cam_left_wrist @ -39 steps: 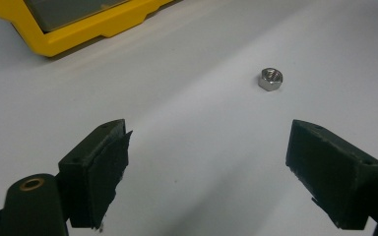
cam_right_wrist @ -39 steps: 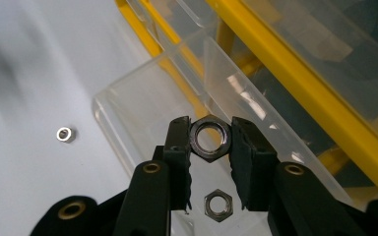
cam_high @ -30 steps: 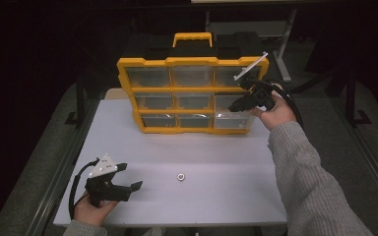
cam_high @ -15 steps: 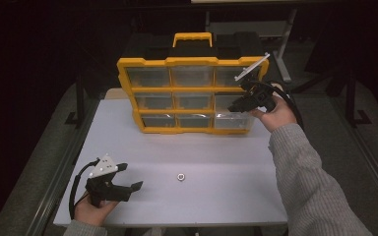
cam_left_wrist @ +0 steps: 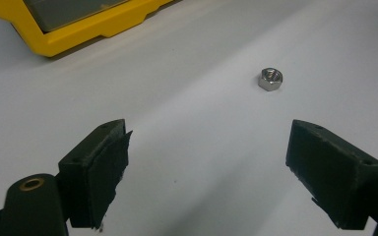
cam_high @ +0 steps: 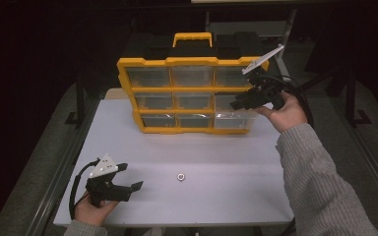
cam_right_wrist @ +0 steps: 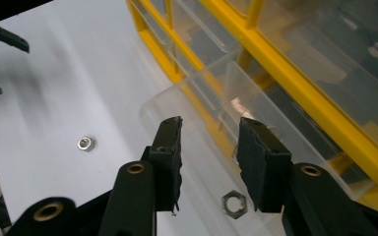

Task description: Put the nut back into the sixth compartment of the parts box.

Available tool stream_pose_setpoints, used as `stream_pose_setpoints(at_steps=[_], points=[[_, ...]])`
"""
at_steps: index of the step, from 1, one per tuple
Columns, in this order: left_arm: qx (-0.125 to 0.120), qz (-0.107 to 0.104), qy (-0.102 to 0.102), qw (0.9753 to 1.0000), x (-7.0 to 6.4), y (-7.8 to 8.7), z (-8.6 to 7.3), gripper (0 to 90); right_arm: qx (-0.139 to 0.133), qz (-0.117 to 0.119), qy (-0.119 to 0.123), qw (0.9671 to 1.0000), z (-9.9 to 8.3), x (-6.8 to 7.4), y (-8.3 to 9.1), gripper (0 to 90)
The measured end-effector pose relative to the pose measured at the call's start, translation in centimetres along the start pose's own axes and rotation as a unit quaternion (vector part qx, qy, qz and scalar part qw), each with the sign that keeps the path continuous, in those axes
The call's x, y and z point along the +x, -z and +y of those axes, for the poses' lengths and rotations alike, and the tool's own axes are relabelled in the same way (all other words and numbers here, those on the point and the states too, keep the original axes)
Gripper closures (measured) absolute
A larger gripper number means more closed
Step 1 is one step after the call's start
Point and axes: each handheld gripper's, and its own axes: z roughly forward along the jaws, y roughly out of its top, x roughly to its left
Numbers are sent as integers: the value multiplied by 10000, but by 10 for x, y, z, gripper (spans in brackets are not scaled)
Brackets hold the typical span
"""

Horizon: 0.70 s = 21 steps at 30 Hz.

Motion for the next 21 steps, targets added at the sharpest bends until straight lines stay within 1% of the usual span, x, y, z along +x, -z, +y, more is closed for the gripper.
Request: stream_pose_setpoints(at_steps=[3, 6, 8, 11, 13, 15, 17, 19, 20, 21], points=[[3, 1, 11, 10000, 0, 0, 0, 160, 4, 73, 92, 9999, 0, 9, 1, 565], [1, 3, 22, 10000, 0, 0, 0, 160, -33, 226, 163, 9996, -1, 20, 0, 551], [4, 4, 14, 10000, 0, 0, 0, 160, 7, 268, 267, 9993, -2, 27, -3, 541], [6, 4, 19, 10000, 0, 0, 0, 160, 19, 410, 393, 9984, -5, 37, -11, 524], [5, 7, 17, 10000, 0, 0, 0, 160, 16, 477, 385, 9981, -7, 43, -15, 514], [2, 2, 16, 10000, 0, 0, 0, 160, 28, 559, 432, 9975, -10, 48, -20, 512], [1, -1, 17, 10000, 0, 0, 0, 160, 63, 580, 517, 9970, -13, 53, -25, 504], [15, 3, -4, 10000, 0, 0, 0, 160, 82, 661, 526, 9964, -15, 58, -32, 499], [15, 5, -8, 10000, 0, 0, 0, 160, 93, 684, 605, 9958, -17, 60, -35, 499], [16, 7, -27, 10000, 0, 0, 0, 160, 99, 708, 599, 9956, -19, 62, -39, 498]])
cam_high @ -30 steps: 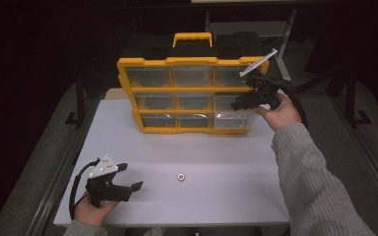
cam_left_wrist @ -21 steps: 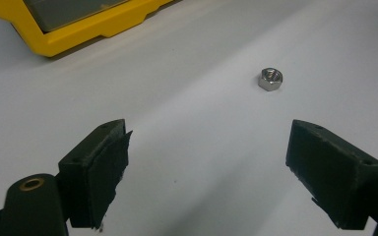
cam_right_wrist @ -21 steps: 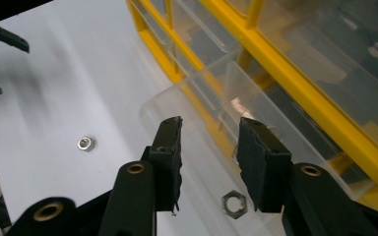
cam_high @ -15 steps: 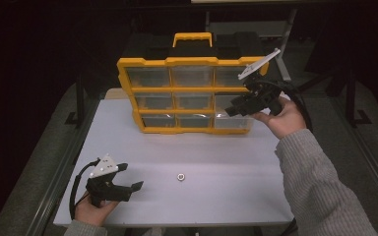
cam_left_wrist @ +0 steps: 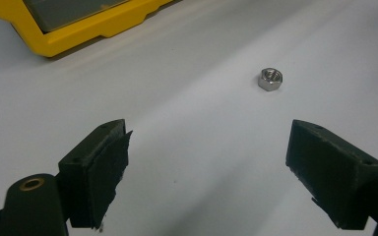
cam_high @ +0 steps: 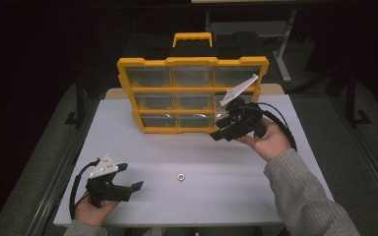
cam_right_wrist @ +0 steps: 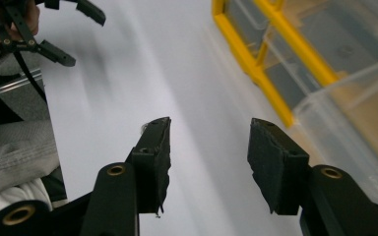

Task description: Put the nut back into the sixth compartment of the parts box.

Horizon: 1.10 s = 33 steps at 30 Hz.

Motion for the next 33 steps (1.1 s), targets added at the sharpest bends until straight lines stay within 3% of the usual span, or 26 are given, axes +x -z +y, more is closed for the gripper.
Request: stream_pose_setpoints(at_steps=[19, 33], points=[[-10, -11, 40, 10000, 0, 0, 0, 160, 333, 348, 379, 9981, -21, 23, -92, 471], [-12, -14, 39, 10000, 0, 0, 0, 160, 573, 487, 452, 9961, -28, 37, -135, 488]])
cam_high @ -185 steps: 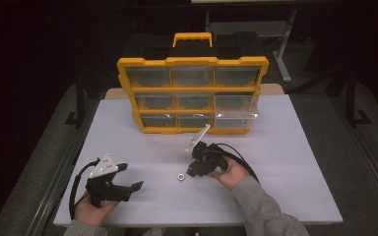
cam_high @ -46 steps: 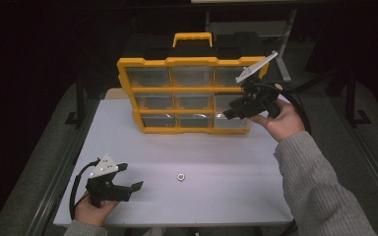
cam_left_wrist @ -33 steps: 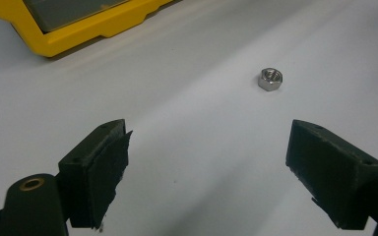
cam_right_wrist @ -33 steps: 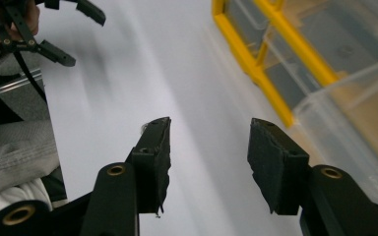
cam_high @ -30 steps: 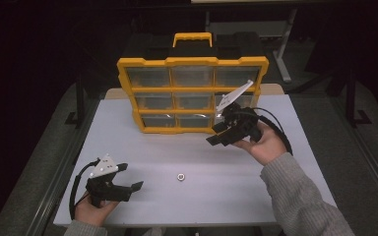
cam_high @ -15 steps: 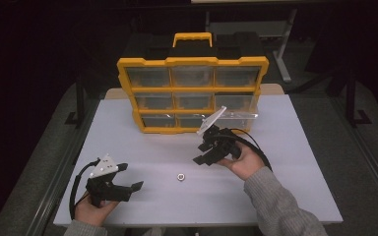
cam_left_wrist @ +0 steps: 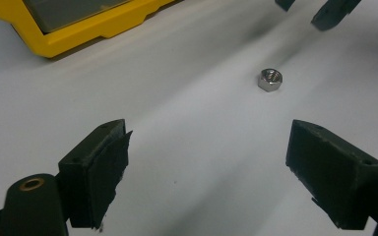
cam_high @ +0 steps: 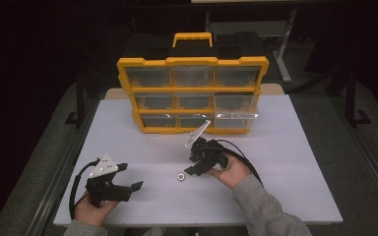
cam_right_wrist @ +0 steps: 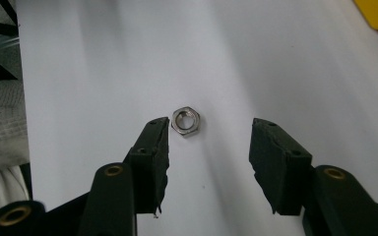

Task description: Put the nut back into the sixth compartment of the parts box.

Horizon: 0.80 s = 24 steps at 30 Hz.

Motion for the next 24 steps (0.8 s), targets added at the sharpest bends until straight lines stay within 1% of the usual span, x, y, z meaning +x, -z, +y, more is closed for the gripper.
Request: stream_pose_setpoints(at_steps=[2, 3, 6, 11, 15, 16, 19, 20, 24], points=[[-3, -7, 57, 10000, -1, 0, 0, 160, 36, -13, 37, 10000, 0, 2, -7, 489], [-4, -7, 60, 10000, -1, 0, 0, 160, 58, 11, 46, 10000, 0, 4, -10, 494], [6, -9, 74, 10000, -1, 1, 0, 160, 134, -24, 75, 9999, 0, 7, -20, 504], [17, -6, 60, 10000, 0, 1, -1, 160, 146, -20, 110, 9998, 0, 8, -33, 523], [25, -4, 28, 10000, 0, 1, 0, 160, 193, 5, 121, 9997, 1, 8, -40, 546], [26, -3, 57, 10000, 0, 1, -1, 160, 210, 8, 112, 9997, 0, 8, -42, 555], [16, -9, 60, 10000, 0, 1, -1, 160, 233, 22, 153, 9996, 0, 8, -47, 570], [20, -6, 57, 10000, 0, 1, -1, 160, 292, 40, 93, 9995, 0, 9, -48, 577], [7, -8, 70, 10000, 0, 1, -1, 160, 320, 20, 187, 9993, 1, 9, -53, 607]])
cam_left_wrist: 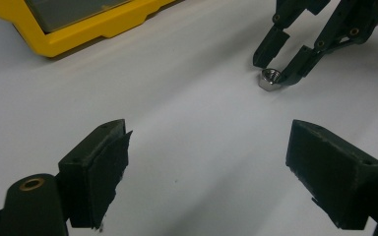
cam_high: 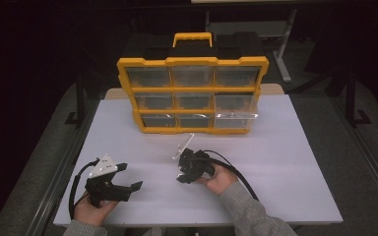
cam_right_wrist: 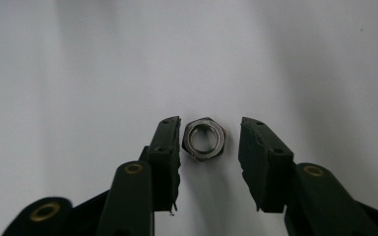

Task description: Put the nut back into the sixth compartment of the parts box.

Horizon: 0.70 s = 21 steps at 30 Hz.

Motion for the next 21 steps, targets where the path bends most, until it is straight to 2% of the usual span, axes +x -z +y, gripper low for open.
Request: stream_pose_setpoints(at_steps=[6, 13, 21], points=[[-2, 0, -9, 10000, 0, 0, 0, 160, 25, -2, 60, 10000, 1, 2, -4, 664], [10, 1, -16, 10000, 0, 0, 0, 160, 95, -68, 149, 9998, 2, 4, -4, 689], [16, 3, -13, 10000, 0, 0, 0, 160, 161, 86, 107, 9998, 1, 0, 1, 692]])
